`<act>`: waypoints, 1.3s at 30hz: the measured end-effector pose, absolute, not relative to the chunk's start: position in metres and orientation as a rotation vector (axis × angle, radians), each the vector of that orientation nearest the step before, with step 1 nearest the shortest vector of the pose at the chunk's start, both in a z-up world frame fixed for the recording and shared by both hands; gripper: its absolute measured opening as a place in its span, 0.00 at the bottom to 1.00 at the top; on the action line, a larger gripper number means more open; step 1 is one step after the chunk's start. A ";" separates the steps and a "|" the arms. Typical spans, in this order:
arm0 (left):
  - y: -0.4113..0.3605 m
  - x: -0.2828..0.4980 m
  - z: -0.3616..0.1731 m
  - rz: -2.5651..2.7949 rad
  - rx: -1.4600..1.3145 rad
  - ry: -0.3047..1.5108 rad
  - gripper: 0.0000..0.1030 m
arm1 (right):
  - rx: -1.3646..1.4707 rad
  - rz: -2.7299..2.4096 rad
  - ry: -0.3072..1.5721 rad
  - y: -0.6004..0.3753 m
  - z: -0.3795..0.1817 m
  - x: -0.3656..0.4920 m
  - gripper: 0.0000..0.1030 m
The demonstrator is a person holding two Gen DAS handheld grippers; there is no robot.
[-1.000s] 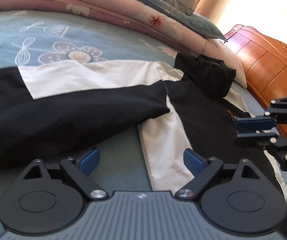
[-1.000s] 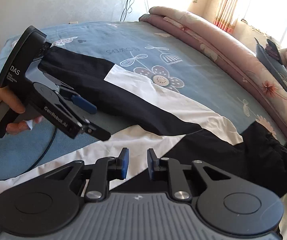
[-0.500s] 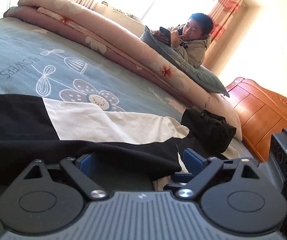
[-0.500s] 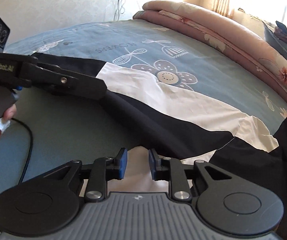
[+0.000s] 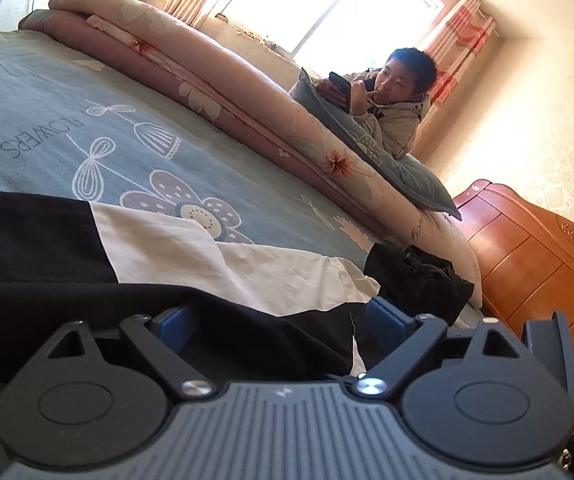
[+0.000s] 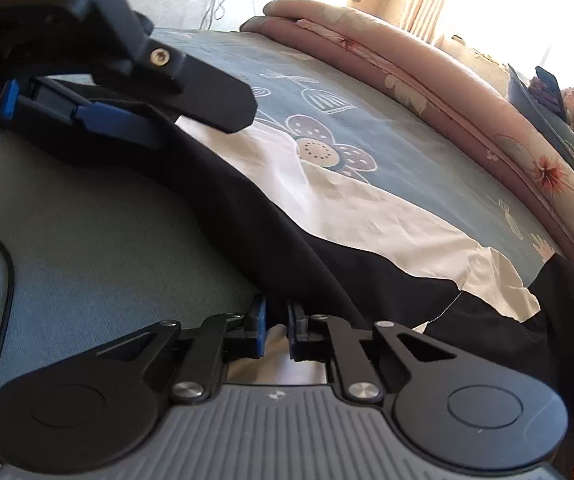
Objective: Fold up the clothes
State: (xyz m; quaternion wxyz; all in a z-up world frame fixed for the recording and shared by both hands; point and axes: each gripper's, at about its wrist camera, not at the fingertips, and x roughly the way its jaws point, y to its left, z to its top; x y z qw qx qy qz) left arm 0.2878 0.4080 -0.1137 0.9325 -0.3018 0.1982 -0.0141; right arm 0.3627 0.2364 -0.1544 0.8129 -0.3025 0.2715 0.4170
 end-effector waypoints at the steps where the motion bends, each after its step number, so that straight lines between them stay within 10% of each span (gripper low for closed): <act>1: 0.410 0.286 -0.113 -0.020 -0.625 0.397 0.88 | -0.666 0.931 0.575 0.232 -0.152 0.362 0.08; 27: 0.492 0.160 -0.092 0.654 -0.557 0.374 0.88 | -0.528 1.081 0.700 0.219 -0.128 0.362 0.26; 39: 0.570 0.105 -0.126 0.732 -1.060 0.300 0.86 | -0.488 1.110 0.688 0.209 -0.125 0.335 0.35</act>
